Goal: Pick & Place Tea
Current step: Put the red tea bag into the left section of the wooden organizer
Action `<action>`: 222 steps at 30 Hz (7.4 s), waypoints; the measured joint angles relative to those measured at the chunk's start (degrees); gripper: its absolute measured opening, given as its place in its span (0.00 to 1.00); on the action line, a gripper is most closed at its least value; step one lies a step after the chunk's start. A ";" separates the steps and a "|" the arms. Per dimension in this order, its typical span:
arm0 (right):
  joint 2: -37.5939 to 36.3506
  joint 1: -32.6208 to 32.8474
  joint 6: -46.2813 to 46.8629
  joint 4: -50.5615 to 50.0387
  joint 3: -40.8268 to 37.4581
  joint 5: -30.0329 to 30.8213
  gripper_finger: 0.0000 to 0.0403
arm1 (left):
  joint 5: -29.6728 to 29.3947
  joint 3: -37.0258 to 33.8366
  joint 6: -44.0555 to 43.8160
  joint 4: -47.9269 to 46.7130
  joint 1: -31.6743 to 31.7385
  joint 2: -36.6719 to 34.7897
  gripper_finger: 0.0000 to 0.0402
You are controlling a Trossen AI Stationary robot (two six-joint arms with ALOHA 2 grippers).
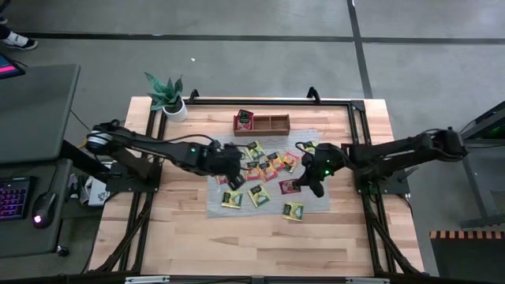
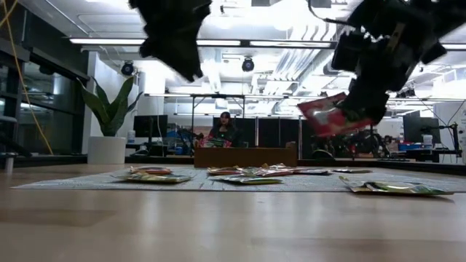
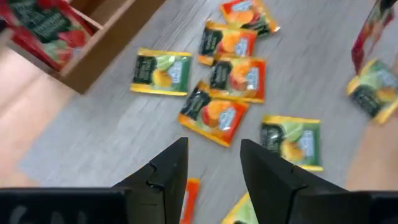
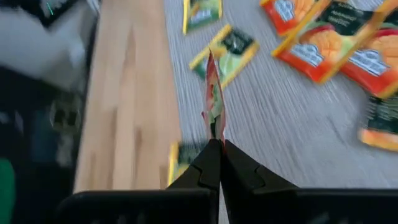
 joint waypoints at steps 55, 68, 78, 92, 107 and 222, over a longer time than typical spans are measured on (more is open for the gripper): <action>40.10 -5.85 -42.63 -75.77 82.98 17.57 0.00 | 22.63 -1.28 20.26 44.18 13.27 2.68 0.37; 40.03 -5.85 -42.63 -74.70 82.93 16.46 0.00 | 22.12 -0.90 21.21 48.88 13.34 5.97 0.37; 40.03 -5.85 -42.87 -73.96 82.93 16.45 0.00 | 23.53 -0.93 22.21 48.48 13.29 5.95 0.37; 40.03 -5.85 -42.89 -73.13 82.93 16.47 0.00 | 23.60 -0.93 22.43 47.97 13.29 5.95 0.36; 40.03 -5.85 -42.80 -73.02 82.93 16.60 0.00 | 23.34 -0.93 22.42 46.33 13.29 5.95 0.02; -7.73 -19.26 -14.52 -34.76 26.80 7.53 0.53 | 23.44 -30.80 12.53 88.42 41.07 14.11 0.00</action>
